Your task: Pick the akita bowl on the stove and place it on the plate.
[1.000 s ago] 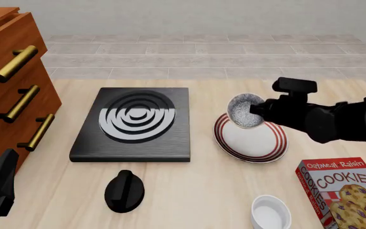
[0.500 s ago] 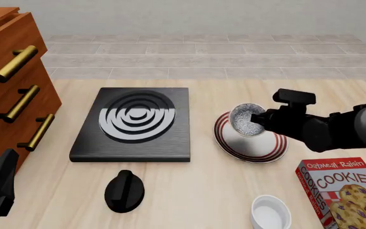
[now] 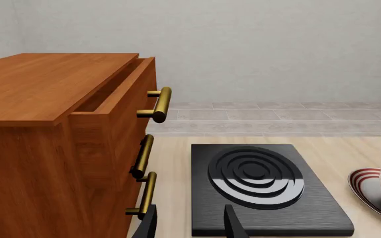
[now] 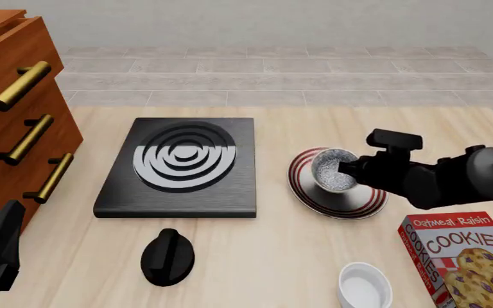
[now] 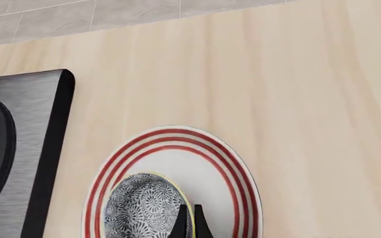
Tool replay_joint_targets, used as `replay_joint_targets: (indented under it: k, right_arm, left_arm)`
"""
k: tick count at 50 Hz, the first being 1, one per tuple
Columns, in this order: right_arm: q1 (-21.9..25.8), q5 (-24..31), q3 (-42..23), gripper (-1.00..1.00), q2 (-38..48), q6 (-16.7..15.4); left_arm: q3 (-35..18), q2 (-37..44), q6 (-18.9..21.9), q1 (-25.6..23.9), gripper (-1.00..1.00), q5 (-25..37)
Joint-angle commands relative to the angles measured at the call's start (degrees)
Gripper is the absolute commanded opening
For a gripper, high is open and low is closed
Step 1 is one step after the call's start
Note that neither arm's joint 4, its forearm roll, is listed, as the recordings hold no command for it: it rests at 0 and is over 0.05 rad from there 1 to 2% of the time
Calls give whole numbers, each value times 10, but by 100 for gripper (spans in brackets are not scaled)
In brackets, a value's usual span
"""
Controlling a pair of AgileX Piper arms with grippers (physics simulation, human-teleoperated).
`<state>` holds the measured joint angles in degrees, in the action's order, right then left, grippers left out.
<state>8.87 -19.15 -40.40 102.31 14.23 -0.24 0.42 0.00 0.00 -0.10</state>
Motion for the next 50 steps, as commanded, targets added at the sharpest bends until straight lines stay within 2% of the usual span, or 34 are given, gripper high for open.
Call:
replay_joint_targets:
  k: [1, 9, 20, 21, 29, 43, 50]
  right_arm:
    - [-4, 2, -6, -100, 13, 0]
    - [-13, 11, -9, -100, 17, -10]
    - [-8, 16, -7, -100, 10, -8]
    - [-8, 17, -7, 100, 2, -8]
    - [-13, 25, -5, 100, -35, -29]
    - [-14, 43, 10, 100, -92, -40]
    - [-5, 34, 42, 100, -139, -33]
  left_arm:
    - [0, 0, 0, 0, 100, 0]
    - [0, 0, 0, 0, 100, 0]
    - [0, 0, 0, 0, 100, 0]
    - [0, 0, 0, 0, 100, 0]
    - [0, 0, 0, 0, 100, 0]
    - [0, 0, 0, 0, 100, 0]
    - [0, 0, 0, 0, 100, 0]
